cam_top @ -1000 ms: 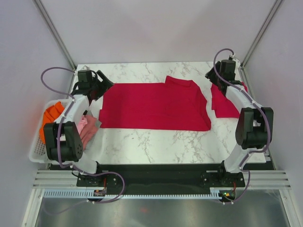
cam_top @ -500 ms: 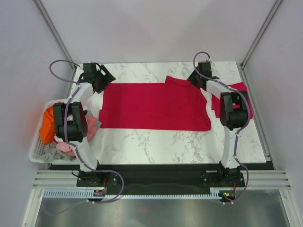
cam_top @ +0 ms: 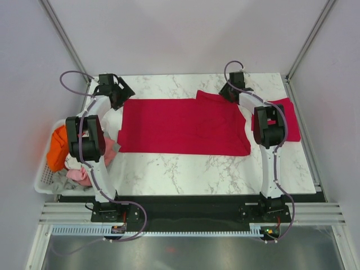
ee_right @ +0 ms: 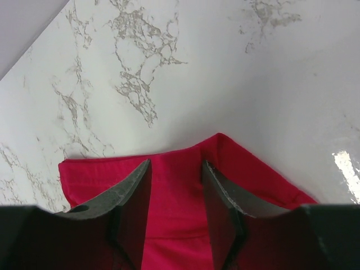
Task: Fold and stack the t-shirts
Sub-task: Fold the tshirt
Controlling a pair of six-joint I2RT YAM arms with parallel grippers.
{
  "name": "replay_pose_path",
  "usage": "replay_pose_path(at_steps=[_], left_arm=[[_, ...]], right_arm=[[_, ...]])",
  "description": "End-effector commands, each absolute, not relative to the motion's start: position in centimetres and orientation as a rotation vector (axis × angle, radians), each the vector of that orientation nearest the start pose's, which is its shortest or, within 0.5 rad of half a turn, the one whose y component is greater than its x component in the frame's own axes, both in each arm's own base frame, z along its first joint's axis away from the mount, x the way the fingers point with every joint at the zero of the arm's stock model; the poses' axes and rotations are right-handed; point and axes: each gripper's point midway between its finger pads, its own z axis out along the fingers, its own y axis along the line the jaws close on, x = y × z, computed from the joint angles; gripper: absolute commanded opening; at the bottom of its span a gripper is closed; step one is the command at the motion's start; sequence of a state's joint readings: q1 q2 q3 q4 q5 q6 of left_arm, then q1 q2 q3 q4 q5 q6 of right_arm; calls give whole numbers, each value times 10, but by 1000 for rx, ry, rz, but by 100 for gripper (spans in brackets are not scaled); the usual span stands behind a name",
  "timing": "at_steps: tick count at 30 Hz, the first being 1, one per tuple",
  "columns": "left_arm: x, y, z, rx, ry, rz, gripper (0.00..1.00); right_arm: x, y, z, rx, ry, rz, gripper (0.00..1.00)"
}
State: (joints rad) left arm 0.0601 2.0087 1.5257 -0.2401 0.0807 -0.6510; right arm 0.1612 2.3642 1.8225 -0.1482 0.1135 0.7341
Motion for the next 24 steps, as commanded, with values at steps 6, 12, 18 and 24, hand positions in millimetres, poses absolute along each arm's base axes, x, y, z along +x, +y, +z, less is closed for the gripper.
replay_pose_path(at_steps=[6,12,18,24], left_arm=[[550,14,95,-765,2190,-317,87],[563,18,74,-795,2223,-307,77],[573,30,74,-810,2226,-268,65],[586,43,65,-816,2237,-194,59]], right_arm=[[623,114,40,667,2163,287,44],[635,119,50,625,2147,307,7],[639,118,64,604,2083,322,0],[634,122,78,593,2020,390,0]])
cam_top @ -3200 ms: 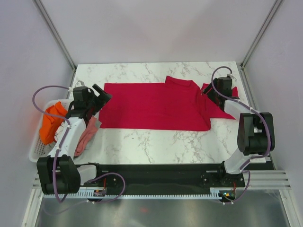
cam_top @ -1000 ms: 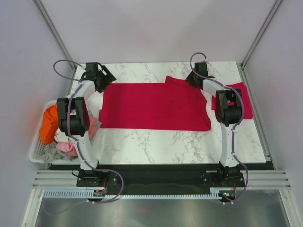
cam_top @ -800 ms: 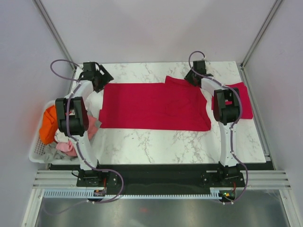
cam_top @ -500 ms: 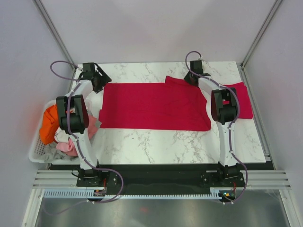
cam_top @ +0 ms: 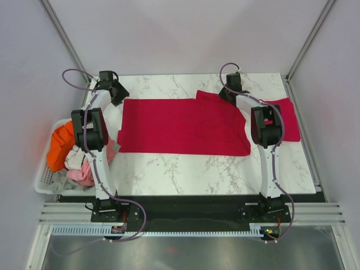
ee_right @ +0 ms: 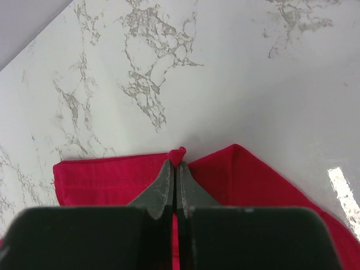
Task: Fold and stack the t-shirts
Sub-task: Fold the tshirt
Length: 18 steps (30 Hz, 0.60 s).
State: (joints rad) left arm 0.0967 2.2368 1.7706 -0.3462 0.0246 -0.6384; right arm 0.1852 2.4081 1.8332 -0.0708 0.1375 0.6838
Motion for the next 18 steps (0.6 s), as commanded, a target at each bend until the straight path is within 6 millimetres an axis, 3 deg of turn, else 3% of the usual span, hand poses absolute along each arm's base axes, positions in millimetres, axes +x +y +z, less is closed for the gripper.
replay_pose_path(at_steps=[1,5,9,18], left_arm=[[587,45,63,-819,2240,-182,59],[593,49,49,-835,2265,-154,54],[594,49,46,-831,2283,-162,55],[595,32,27,-822,2388,-242,53]], right_arm=[[634,123,80,592,2017,398,0],[633,123,84,585,1995,413,0],[629,127,86,574,1992,434,0],[625,129,92,577,1975,463,0]])
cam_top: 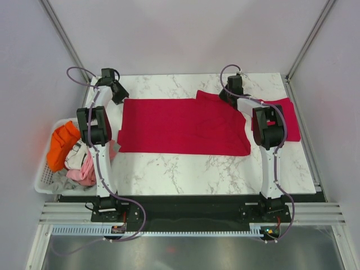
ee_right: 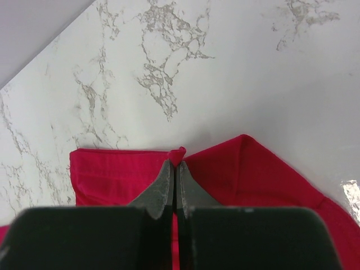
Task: Fold and stack the t-shirts
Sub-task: Fold the tshirt
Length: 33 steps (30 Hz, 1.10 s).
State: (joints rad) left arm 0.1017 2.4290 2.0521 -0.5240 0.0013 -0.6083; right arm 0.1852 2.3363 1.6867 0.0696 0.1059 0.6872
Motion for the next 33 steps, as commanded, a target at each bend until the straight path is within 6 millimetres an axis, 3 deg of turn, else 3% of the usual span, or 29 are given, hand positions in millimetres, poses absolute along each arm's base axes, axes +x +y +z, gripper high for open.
replay_pose_path(at_steps=[1,4,6,9,10,20,24,25,26,32,33], left_arm=[[598,30,30,-815,2384,-260,44],[595,29,26,-818,2403,-260,32],[595,27,28,-805,2403,-275,31],[595,27,31,-785,2405,-280,20],[593,28,30,-791,2407,-265,3],[586,34,67,-750,2315,-233,2],[580,34,82,-724,2280,-237,2],[575,34,77,-727,2289,-233,2],[577,34,88,-714,2259,-240,2],[565,33,95,-687,2233,-249,2],[567,33,107,-674,2196,-257,2]], right_arm=[[625,130,91,576,1976,467,0],[626,131,94,576,1967,475,0],[628,130,99,576,1959,477,0],[630,129,108,574,1944,482,0],[630,128,109,572,1943,482,0],[634,114,147,533,1906,539,0],[632,116,166,492,1903,605,0],[631,120,171,475,1904,630,0],[629,120,173,469,1908,636,0],[614,116,211,419,1890,641,0],[611,113,222,411,1875,644,0]])
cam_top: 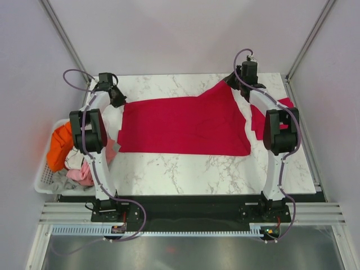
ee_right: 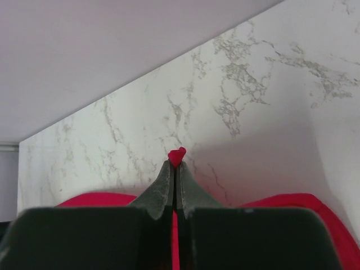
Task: Fold and stack the t-shirts
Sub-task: Fold the tshirt
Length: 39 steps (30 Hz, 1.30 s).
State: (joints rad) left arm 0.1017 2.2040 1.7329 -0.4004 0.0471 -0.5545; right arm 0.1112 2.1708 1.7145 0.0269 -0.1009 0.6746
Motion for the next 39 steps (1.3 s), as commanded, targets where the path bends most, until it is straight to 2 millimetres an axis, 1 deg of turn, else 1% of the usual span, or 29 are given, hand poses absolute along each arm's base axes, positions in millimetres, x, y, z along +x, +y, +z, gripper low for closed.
replay_pose_path(at_steps=[1,2,3,4,5,6,8,9,10,11,12,13,14,15,18,19,21,23,24,25,26,28,29,31,32,35,39], left_arm=[[562,33,103,-680,2202,-256,2],[560,34,106,-679,2191,-255,2],[557,33,111,-676,2171,-261,2],[556,33,115,-677,2160,-266,2],[554,32,119,-677,2145,-268,2],[552,33,120,-683,2133,-266,2],[545,35,127,-694,2099,-252,2],[543,37,131,-701,2085,-247,2],[540,37,134,-696,2069,-250,2],[538,41,136,-704,2056,-224,2],[537,42,138,-706,2045,-220,2],[534,42,135,-710,2046,-215,2],[535,42,140,-702,2030,-217,2],[533,43,138,-705,2031,-214,2],[535,42,144,-685,2008,-221,2],[534,41,143,-675,2009,-231,2],[539,38,149,-653,1983,-246,2],[541,39,151,-644,1978,-246,2],[546,38,156,-631,1950,-252,2],[547,38,156,-626,1947,-251,2],[549,38,157,-621,1941,-257,2],[554,32,154,-598,1954,-296,2],[555,31,151,-598,1959,-301,2],[557,29,147,-595,1971,-317,2],[557,29,147,-599,1970,-318,2],[555,29,146,-602,1973,-312,2],[552,31,141,-609,1985,-298,2]], right_arm=[[609,111,226,408,1871,649,0],[607,109,228,408,1871,651,0],[603,106,238,399,1860,662,0],[601,106,243,395,1855,672,0],[598,105,244,394,1856,681,0],[595,104,251,380,1850,703,0],[591,103,254,370,1850,722,0],[588,103,262,362,1839,728,0],[586,102,264,359,1839,733,0],[585,101,263,362,1841,732,0],[582,99,268,359,1833,733,0],[580,100,269,355,1835,738,0],[578,101,268,351,1839,748,0],[575,102,271,344,1837,752,0],[569,105,268,331,1853,771,0],[568,106,267,327,1859,775,0],[565,107,256,328,1881,781,0],[566,106,244,333,1903,776,0],[565,107,240,332,1913,776,0],[565,107,235,332,1920,776,0],[566,107,226,338,1936,774,0],[569,109,218,337,1943,777,0],[571,110,206,346,1961,779,0],[576,111,193,355,1976,781,0],[578,112,182,360,1991,783,0],[582,112,168,374,2007,780,0],[582,115,165,364,2013,785,0]])
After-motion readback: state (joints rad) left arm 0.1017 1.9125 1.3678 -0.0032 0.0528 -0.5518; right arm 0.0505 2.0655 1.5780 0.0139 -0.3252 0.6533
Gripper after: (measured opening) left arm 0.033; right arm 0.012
